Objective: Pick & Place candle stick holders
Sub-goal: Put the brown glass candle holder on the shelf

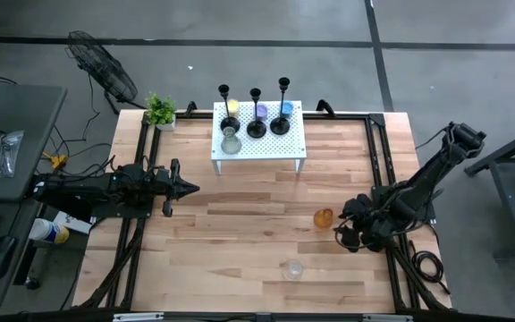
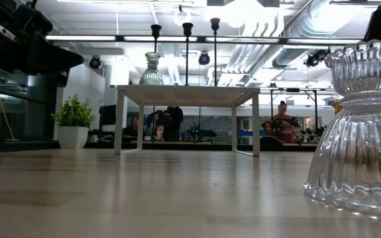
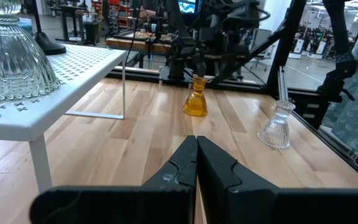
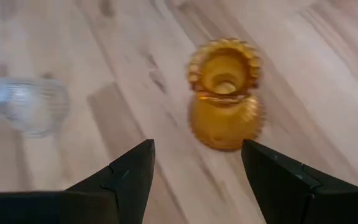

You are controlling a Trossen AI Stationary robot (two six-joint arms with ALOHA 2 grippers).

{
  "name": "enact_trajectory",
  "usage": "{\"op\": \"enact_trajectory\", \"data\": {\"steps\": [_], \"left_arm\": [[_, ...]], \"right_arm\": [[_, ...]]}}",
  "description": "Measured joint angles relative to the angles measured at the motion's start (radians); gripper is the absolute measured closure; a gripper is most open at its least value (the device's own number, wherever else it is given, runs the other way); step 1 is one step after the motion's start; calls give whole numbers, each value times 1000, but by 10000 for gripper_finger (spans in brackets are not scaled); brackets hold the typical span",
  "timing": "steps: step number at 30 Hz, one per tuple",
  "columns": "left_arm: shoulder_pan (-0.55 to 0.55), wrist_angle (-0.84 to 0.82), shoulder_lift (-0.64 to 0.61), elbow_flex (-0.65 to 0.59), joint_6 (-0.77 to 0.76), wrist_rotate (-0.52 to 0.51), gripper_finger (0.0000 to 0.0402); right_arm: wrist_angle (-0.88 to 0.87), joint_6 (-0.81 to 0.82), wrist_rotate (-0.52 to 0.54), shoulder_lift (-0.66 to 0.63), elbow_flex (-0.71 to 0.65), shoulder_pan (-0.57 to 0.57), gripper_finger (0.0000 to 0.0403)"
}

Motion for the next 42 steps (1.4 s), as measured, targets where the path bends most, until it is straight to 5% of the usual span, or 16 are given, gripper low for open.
{"op": "enact_trajectory", "data": {"steps": [12,29,42], "left_arm": [[0,0,0,0,0,0,402],[0,0,0,0,0,0,402],[0,0,0,0,0,0,402]], "right_arm": [[183,2,9,108,-97,-47,168],[351,-165,256,161,-126,-47,168],[389,-184,265,181,-131,-47,168]]}}
